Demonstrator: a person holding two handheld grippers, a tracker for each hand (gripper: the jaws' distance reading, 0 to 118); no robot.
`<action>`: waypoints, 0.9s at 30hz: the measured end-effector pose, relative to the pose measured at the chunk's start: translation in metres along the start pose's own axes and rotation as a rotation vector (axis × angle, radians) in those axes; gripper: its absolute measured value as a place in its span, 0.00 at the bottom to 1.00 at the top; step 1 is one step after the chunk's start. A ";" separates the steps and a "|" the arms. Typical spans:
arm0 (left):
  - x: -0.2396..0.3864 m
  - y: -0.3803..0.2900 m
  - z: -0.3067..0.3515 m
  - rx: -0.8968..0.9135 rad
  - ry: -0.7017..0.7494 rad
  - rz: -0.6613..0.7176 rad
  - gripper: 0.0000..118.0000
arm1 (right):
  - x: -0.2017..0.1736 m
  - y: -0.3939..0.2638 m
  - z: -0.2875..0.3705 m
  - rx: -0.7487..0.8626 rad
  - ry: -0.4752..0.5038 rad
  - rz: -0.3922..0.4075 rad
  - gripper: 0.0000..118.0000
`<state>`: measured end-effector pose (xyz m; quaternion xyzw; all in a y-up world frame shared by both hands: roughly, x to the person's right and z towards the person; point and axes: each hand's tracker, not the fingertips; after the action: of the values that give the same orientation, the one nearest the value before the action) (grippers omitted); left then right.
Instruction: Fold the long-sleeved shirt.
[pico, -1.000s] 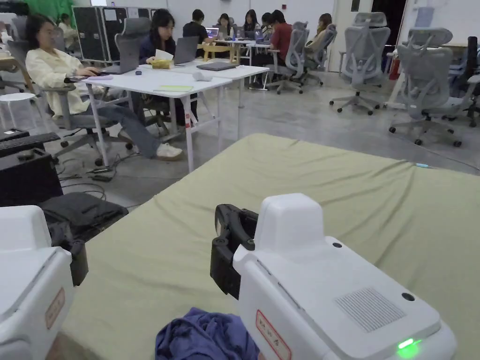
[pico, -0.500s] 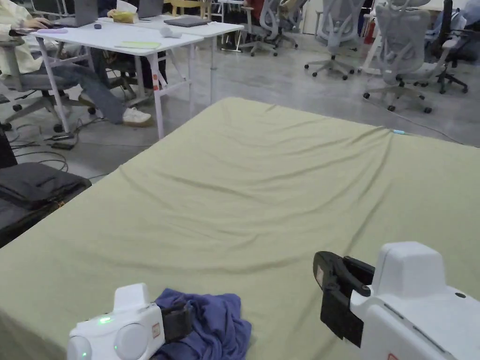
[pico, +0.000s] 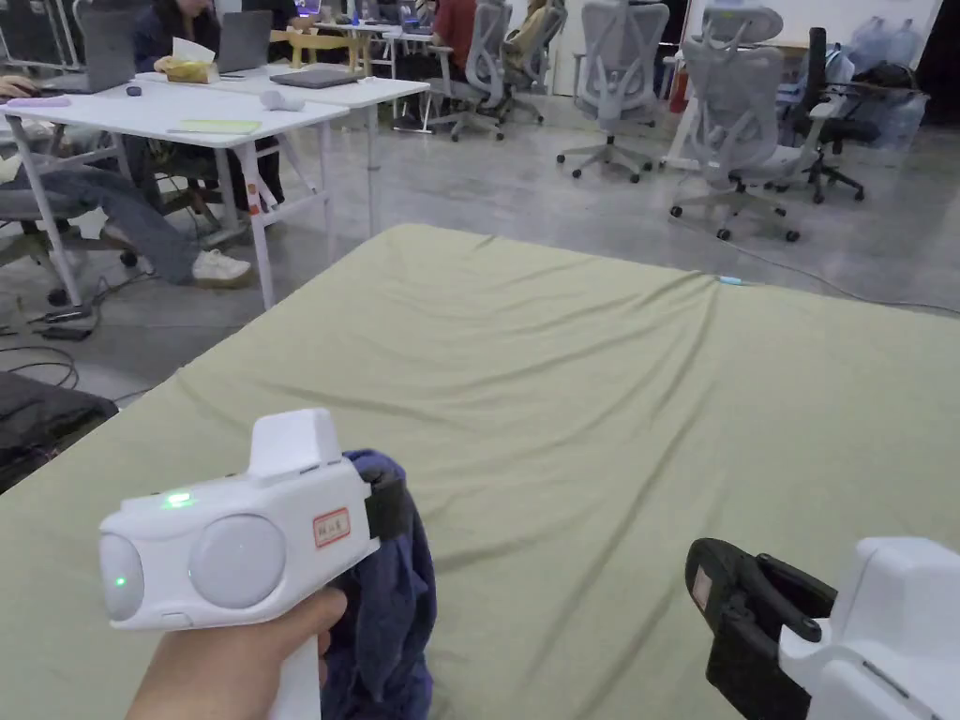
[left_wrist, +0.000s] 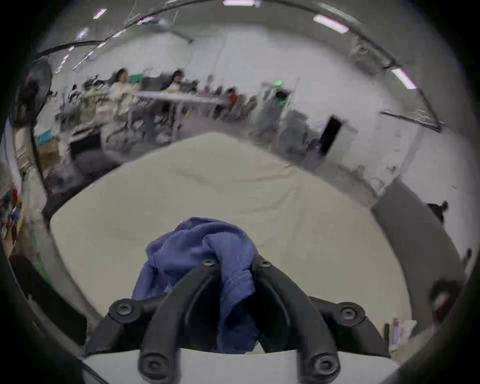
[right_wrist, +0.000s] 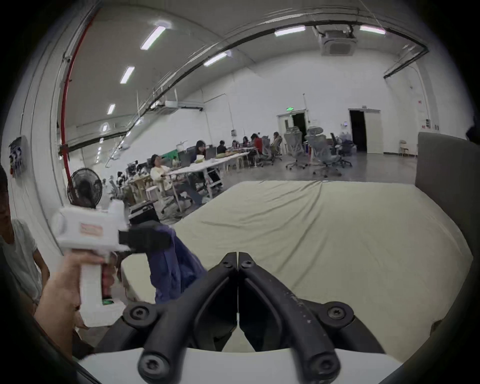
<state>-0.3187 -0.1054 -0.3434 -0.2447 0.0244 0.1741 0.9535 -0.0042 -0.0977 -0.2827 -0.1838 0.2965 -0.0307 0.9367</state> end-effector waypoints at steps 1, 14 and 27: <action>0.025 0.008 0.011 0.037 -0.056 -0.001 0.15 | 0.007 0.003 0.012 0.024 -0.013 -0.011 0.03; 0.314 -0.121 -0.102 -0.275 -0.305 -0.388 0.15 | 0.102 0.000 0.165 0.189 -0.375 -0.039 0.03; 0.350 -0.286 -0.166 -0.584 -0.367 -0.380 1.00 | 0.129 -0.075 0.169 -0.022 -0.420 -0.167 0.03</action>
<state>0.1146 -0.3067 -0.4045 -0.4708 -0.2427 0.0349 0.8475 0.2011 -0.1337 -0.1979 -0.2201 0.0790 -0.0662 0.9700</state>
